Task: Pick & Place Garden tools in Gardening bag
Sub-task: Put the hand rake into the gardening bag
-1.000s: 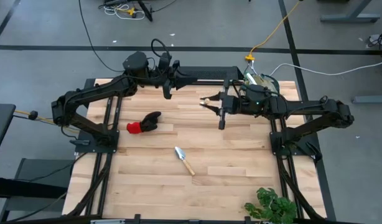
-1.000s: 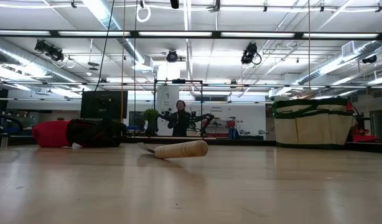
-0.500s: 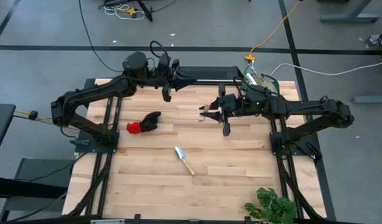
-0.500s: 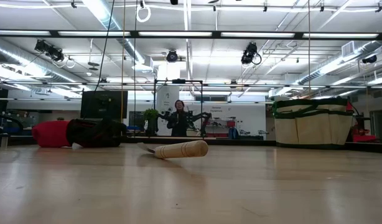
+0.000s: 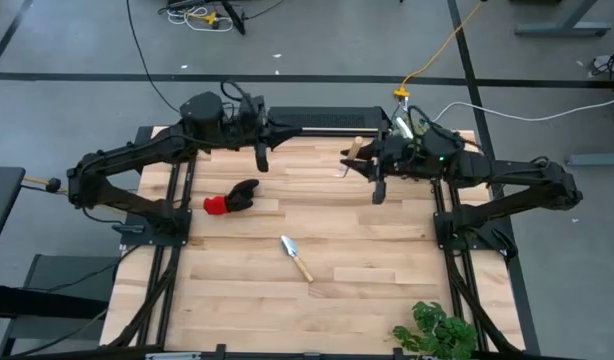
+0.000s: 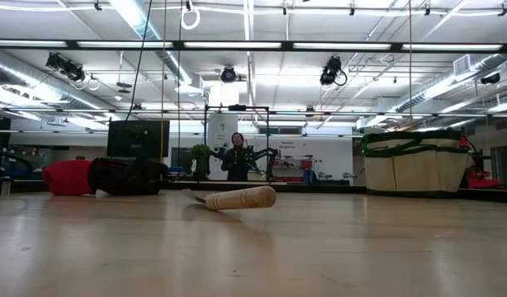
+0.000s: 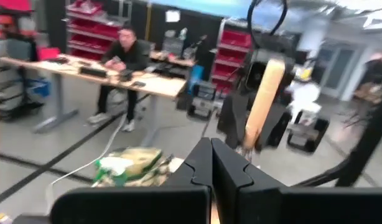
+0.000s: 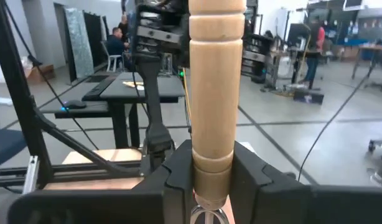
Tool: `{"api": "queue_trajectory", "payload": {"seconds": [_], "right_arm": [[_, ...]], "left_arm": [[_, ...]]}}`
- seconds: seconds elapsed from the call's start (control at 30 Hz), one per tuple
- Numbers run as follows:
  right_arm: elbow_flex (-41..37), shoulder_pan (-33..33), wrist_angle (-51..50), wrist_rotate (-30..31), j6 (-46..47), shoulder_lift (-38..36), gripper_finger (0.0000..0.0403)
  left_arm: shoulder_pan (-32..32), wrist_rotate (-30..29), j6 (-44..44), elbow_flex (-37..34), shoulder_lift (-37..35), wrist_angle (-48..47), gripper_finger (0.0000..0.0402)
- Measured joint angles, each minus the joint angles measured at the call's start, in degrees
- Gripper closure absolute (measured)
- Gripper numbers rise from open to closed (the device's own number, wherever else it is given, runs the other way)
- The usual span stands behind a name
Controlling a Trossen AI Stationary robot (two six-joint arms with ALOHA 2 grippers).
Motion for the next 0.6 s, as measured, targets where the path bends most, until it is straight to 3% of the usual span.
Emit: {"api": "queue_trajectory", "payload": {"seconds": [0.23,0.6], "right_arm": [[0.0,-1.9,-4.6,0.0,2.4,-3.7,0.0332],[0.0,-4.2,-13.7,4.1,4.5,-9.3,0.0332]], "left_arm": [[-3.9,-9.4,2.8,0.0,-0.6,-1.9,0.0401],[-10.2,-11.5,2.5,0.0,-0.7,-1.8,0.0401]]}}
